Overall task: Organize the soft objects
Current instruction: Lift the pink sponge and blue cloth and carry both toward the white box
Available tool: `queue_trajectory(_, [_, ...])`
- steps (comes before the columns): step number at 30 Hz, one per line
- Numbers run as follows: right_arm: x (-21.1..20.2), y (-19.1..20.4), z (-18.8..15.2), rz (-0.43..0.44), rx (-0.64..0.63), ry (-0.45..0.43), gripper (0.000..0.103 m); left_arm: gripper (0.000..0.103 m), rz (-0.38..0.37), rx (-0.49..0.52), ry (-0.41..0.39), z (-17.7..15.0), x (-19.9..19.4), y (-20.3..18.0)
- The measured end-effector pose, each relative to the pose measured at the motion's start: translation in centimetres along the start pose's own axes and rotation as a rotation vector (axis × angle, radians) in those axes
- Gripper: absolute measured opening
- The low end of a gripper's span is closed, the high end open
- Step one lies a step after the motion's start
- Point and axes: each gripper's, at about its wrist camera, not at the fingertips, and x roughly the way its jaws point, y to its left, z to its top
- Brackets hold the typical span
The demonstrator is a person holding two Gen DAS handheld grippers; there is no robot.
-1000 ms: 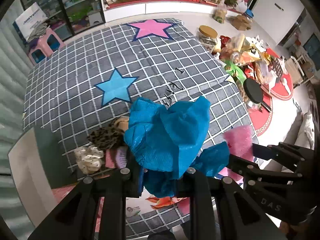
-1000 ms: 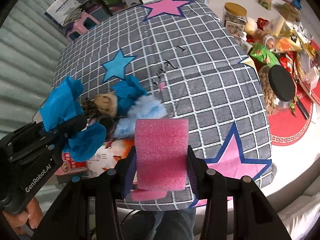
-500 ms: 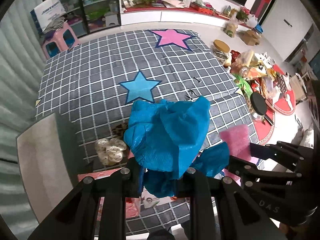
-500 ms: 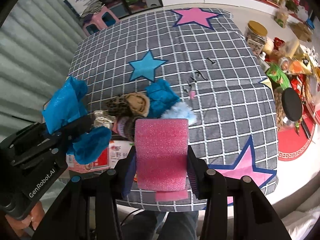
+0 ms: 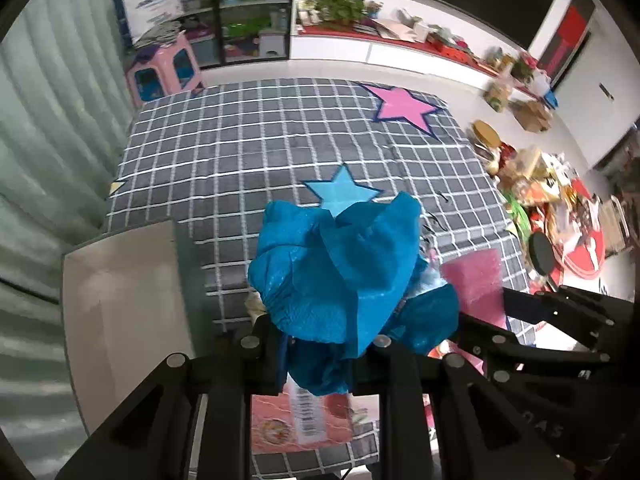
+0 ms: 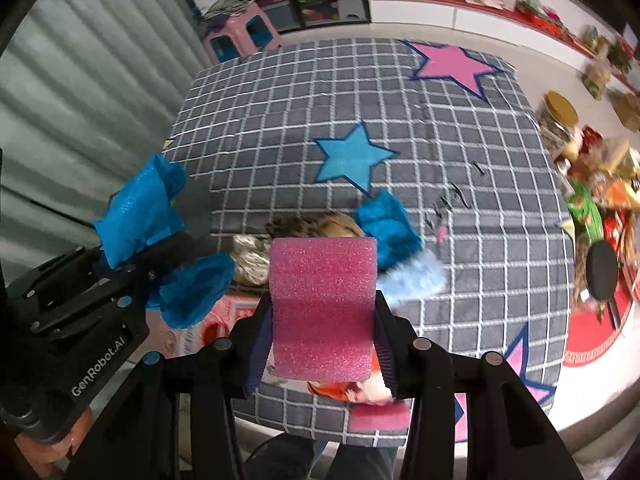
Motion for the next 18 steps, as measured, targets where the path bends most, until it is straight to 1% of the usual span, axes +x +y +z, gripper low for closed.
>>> queue_trajectory(10, [1.5,4.7,3.5,0.023,-0.089,0.004,0.047,0.022,0.041,-0.120,-0.015,0.5,-0.2,6.0])
queue_trajectory(18, [2.9,9.2,5.3,0.057,-0.163,0.030,0.047,0.022,0.082,-0.220,-0.017,-0.7,-0.7,10.8])
